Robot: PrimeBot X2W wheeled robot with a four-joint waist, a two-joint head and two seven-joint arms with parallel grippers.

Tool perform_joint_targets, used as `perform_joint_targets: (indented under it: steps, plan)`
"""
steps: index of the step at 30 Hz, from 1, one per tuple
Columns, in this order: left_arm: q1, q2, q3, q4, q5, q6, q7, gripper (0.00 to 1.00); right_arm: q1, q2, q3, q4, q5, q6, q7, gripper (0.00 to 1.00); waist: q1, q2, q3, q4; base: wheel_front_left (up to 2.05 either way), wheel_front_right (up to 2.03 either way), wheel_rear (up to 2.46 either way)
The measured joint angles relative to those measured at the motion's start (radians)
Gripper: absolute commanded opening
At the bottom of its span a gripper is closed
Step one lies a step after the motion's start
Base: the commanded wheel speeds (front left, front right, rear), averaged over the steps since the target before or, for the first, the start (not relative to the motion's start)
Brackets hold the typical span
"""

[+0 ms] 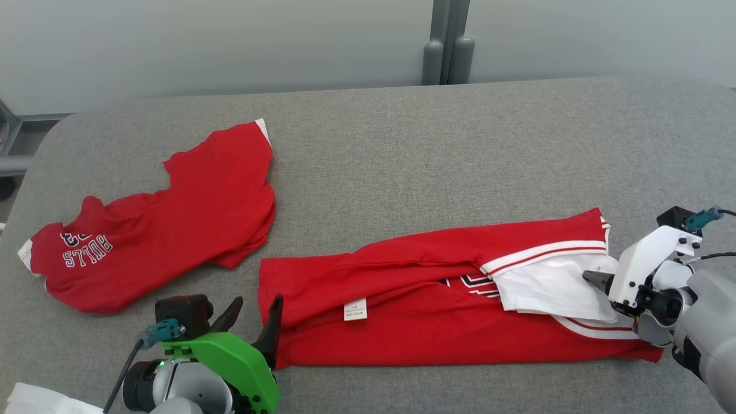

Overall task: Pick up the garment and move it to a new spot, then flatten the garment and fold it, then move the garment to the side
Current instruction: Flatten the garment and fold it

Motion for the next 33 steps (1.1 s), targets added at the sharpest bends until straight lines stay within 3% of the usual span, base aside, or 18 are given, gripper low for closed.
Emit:
perform_joint_targets:
  steps: [9, 10, 11, 12, 13, 14, 26, 33]
  plan:
    - [-0.002, -0.001, -0.004, 0.003, -0.003, 0.0, 0.001, 1.0, -0.012, 0.012, -0.005, 0.039, 0.007, 0.0, 0.027, 1.0, 0.0, 0.0, -0.001, 0.015, 0.0, 0.0, 0.0]
    - [-0.002, -0.001, -0.004, 0.004, -0.003, 0.0, 0.001, 1.0, -0.012, 0.012, -0.007, 0.039, 0.009, 0.0, 0.032, 0.82, 0.0, 0.0, -0.001, 0.016, 0.0, 0.0, 0.0]
    - [-0.002, -0.001, -0.004, 0.004, -0.003, 0.0, 0.001, 1.0, -0.012, 0.012, -0.007, 0.039, 0.01, 0.0, 0.033, 0.45, 0.0, 0.0, -0.002, 0.016, 0.0, 0.0, 0.0]
    - [-0.002, -0.001, -0.004, 0.004, -0.003, 0.0, 0.001, 1.0, -0.012, 0.012, -0.008, 0.039, 0.01, 0.0, 0.034, 0.24, 0.0, 0.0, -0.002, 0.017, 0.0, 0.0, 0.0]
    - [-0.002, -0.001, -0.004, 0.004, -0.003, 0.0, 0.001, 1.0, -0.011, 0.011, -0.009, 0.037, 0.01, 0.0, 0.034, 0.08, 0.0, 0.0, -0.002, 0.016, 0.0, 0.0, 0.0]
    - [-0.002, -0.001, -0.004, 0.004, -0.003, 0.0, 0.001, 1.0, -0.011, 0.01, -0.01, 0.032, 0.01, 0.0, 0.033, 0.0, 0.0, 0.0, -0.003, 0.016, 0.0, 0.0, 0.0]
    - [-0.002, -0.002, -0.008, -0.003, 0.003, -0.006, -0.02, 1.0, -0.008, -0.037, -0.022, -0.065, 0.007, 0.0, -0.051, 0.0, 0.0, 0.0, -0.015, -0.003, 0.0, 0.0, 0.0]
    - [-0.008, 0.006, -0.009, -0.002, 0.04, -0.006, -0.062, 1.0, -0.006, -0.076, -0.024, -0.09, 0.005, 0.0, -0.034, 0.0, 0.0, 0.0, -0.029, -0.021, 0.0, 0.0, 0.0]
